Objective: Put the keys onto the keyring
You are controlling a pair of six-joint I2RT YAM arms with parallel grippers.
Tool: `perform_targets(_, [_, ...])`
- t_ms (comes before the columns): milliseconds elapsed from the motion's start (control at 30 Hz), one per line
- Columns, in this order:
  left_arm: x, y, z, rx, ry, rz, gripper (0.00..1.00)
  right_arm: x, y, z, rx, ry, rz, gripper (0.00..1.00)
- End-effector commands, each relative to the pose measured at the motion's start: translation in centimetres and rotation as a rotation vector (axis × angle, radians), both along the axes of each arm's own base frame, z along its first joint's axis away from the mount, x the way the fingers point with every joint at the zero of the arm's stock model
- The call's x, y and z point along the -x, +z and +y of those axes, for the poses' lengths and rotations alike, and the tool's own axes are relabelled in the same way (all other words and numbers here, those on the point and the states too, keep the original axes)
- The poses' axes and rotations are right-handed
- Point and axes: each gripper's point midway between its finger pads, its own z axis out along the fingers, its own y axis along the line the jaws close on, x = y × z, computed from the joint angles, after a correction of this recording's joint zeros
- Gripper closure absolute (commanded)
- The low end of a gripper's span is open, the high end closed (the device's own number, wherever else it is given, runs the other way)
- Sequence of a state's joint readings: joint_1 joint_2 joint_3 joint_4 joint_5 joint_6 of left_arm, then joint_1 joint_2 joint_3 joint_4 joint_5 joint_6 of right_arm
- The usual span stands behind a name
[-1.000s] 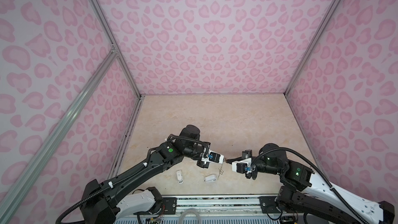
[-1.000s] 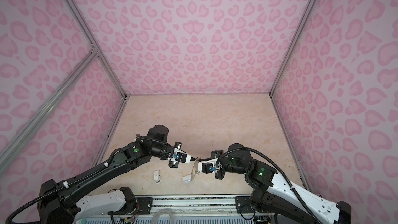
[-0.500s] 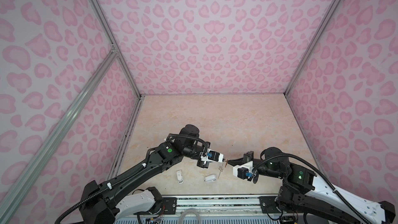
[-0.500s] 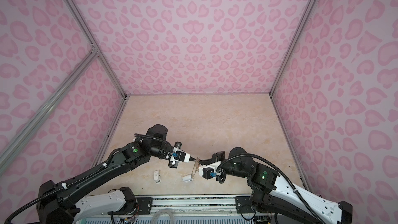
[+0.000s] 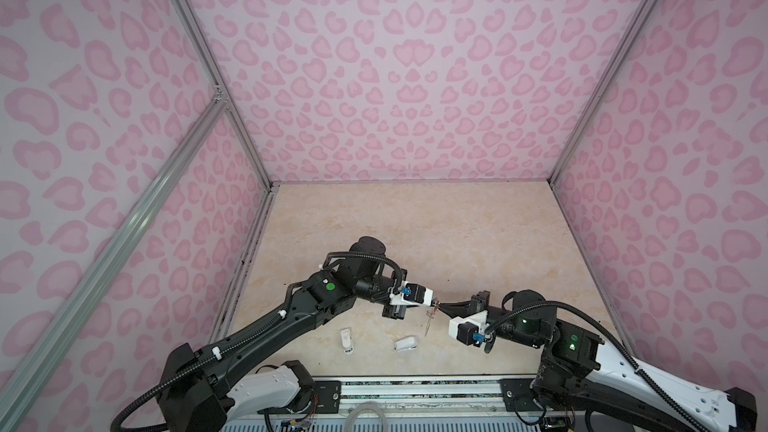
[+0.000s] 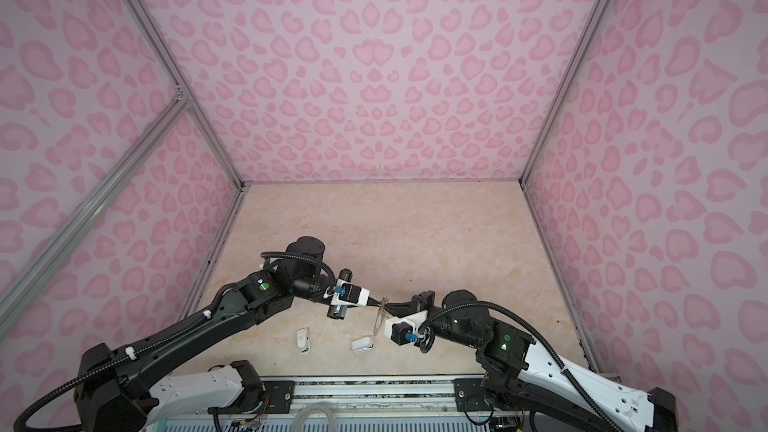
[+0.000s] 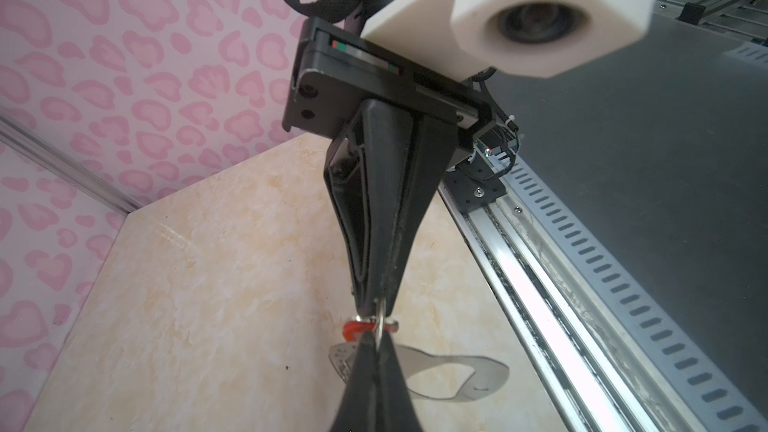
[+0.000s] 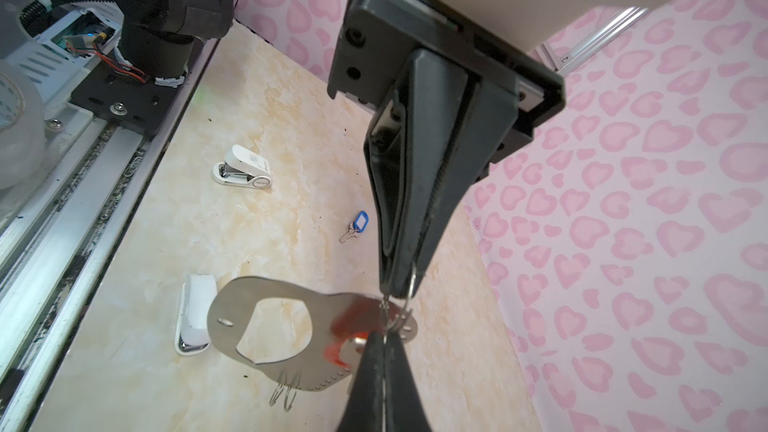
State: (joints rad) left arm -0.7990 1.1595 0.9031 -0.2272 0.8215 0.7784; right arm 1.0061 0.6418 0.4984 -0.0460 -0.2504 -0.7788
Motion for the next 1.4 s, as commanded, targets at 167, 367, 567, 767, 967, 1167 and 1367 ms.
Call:
perform_targets(167, [-1.5,3.2,-0.9,0.120,0.007,-0.037,0.96,-1.5,1.0,-2.5,-0.119,-0.159,0.091,0.73])
perform_targets(367, [-2.2,4.0,-1.2,0.152,0.025,-0.053,0.96,-1.0,3.7,-3.1,-0.309,-0.156,0.237,0.69])
perform_targets(567, [-2.2,4.2,-1.1,0.163,0.030,-0.069,0.97,-1.1,5.3,-1.8,-0.358,-0.134,0.358,0.73])
perform_targets(767, [-2.0,3.9,-0.7,0.156,0.036,-0.072,0.97,-1.5,6.0,-0.8,-0.390,-0.121,0.402,0.77])
perform_targets(967, [-1.9,4.0,-0.6,0.159,0.036,-0.081,0.97,-2.1,5.6,-0.3,-0.369,-0.139,0.414,0.78])
perform_targets(1167, [-1.8,3.9,-0.6,0.159,0.030,-0.082,0.97,-2.3,5.1,0.1,-0.349,-0.139,0.426,0.85])
perform_targets(1367, [-1.8,3.7,-0.6,0.155,0.030,-0.085,0.97,-2.2,5.3,0.1,-0.353,-0.132,0.416,0.94])
